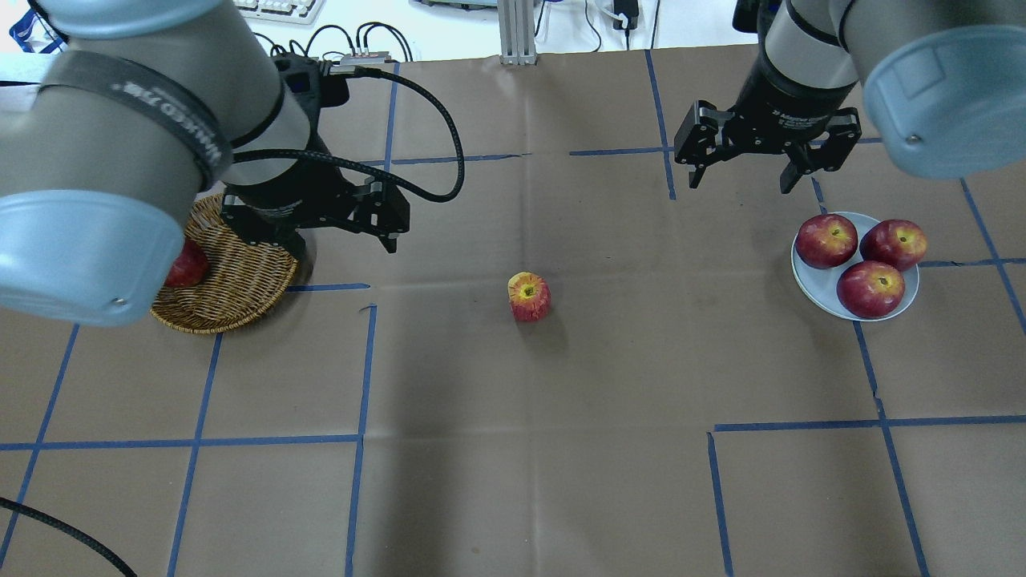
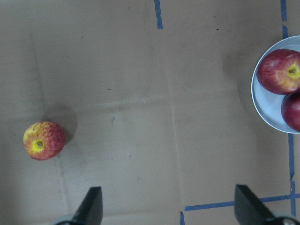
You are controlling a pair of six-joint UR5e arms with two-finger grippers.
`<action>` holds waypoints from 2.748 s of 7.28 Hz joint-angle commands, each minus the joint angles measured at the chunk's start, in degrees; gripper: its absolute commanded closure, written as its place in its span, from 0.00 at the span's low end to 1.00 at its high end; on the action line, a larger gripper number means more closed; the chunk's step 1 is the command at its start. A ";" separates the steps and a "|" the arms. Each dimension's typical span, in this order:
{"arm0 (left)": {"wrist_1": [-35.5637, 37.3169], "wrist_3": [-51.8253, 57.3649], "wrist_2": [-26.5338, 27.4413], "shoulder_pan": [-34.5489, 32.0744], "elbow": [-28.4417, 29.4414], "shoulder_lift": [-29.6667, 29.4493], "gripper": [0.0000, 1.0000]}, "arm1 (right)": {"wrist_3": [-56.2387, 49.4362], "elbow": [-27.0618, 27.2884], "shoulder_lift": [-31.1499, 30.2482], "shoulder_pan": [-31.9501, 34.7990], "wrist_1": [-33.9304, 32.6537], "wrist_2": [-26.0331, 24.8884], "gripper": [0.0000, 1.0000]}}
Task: Transfer apple from basket to plate
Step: 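Set the striped apple on the table, open the left gripper and withdraw, then move the right gripper over the striped apple and grasp it, then carry the striped apple with the right gripper over the blue plate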
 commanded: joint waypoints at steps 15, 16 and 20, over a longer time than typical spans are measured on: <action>-0.06 12.15 -0.79 8.67 -6.83 4.24 0.01 | 16.09 12.41 26.63 21.14 -42.79 0.24 0.00; -0.06 12.15 -0.79 8.67 -6.83 4.24 0.01 | 16.18 12.41 26.55 21.14 -42.71 0.07 0.20; -0.15 12.15 -0.79 8.67 -6.83 4.24 0.01 | 16.00 11.01 25.32 20.17 -42.01 -0.02 0.49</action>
